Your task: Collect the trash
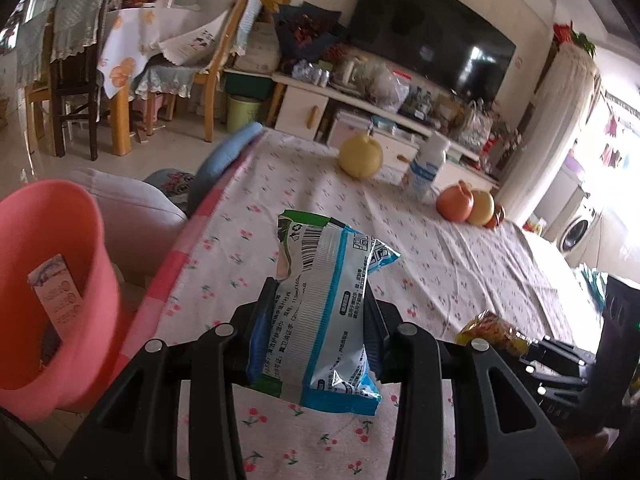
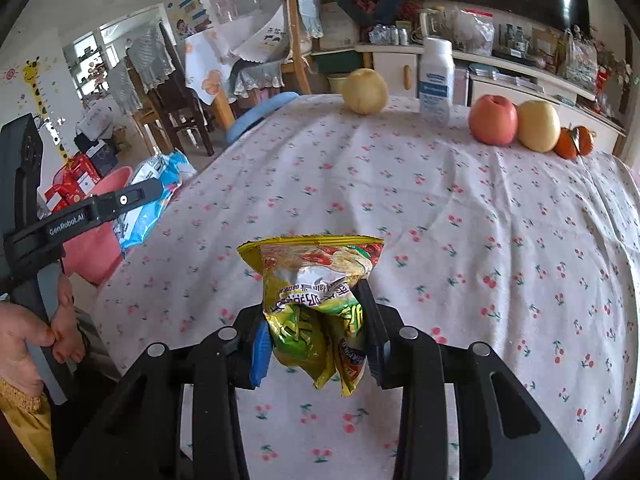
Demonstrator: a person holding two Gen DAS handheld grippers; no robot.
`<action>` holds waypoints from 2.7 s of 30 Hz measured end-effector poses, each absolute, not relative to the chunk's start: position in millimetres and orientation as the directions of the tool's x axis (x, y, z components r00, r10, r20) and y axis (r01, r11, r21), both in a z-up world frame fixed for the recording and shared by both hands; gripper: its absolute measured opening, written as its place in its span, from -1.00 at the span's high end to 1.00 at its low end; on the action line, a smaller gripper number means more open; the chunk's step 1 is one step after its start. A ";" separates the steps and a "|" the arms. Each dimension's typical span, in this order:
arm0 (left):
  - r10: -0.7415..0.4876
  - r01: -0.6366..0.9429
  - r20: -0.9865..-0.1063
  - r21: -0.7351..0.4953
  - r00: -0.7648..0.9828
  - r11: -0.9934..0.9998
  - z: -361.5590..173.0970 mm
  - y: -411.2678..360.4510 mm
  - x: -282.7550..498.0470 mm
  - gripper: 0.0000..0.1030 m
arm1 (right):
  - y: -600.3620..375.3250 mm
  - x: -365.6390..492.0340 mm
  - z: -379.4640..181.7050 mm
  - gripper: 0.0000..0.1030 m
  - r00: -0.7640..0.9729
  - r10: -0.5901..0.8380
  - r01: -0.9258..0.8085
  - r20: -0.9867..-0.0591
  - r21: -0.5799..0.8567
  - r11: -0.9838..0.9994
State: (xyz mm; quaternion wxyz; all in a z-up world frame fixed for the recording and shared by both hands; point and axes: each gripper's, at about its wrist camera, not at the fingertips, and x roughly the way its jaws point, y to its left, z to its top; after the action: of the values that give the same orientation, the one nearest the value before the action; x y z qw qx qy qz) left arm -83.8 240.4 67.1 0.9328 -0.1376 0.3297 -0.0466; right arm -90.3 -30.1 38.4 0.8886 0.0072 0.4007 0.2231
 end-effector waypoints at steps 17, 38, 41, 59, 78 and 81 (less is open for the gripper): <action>-0.027 -0.186 -0.506 -0.364 0.862 0.913 98.4 335.8 -119.3 0.21 | 98.2 -89.3 77.1 0.24 0.524 0.528 -0.584 -0.668 0.169 0.794; 0.222 -0.532 -0.590 -0.425 0.777 0.732 80.3 445.3 -143.1 -0.07 | 296.4 -80.4 82.4 0.10 0.407 0.608 -0.797 -0.682 0.060 0.601; 0.275 -0.564 -0.580 -0.402 0.766 0.721 81.7 447.3 -147.0 -0.50 | 292.6 -74.9 76.8 -0.35 0.383 0.634 -0.785 -0.672 0.125 0.607; 0.310 -0.477 -0.476 -0.284 0.823 0.832 105.2 393.4 -134.1 -0.92 | 169.1 -73.5 60.4 -0.67 0.504 0.564 -0.577 -0.654 0.230 0.783; 0.195 -0.301 -0.446 -0.180 0.874 0.937 109.9 304.7 -121.1 -0.92 | 87.7 -105.7 65.6 -0.67 0.633 0.434 -0.478 -0.641 0.118 0.870; 0.174 -0.278 -0.447 -0.178 0.877 0.944 110.2 292.8 -119.5 -0.92 | 76.5 -110.8 68.3 -0.67 0.649 0.417 -0.466 -0.636 0.102 0.879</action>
State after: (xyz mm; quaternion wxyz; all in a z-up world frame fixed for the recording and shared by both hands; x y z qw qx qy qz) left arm -119.5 292.8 110.2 0.9615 -0.1191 0.2178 0.1177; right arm -110.8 76.5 68.3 0.9075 -0.0353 0.3407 0.2432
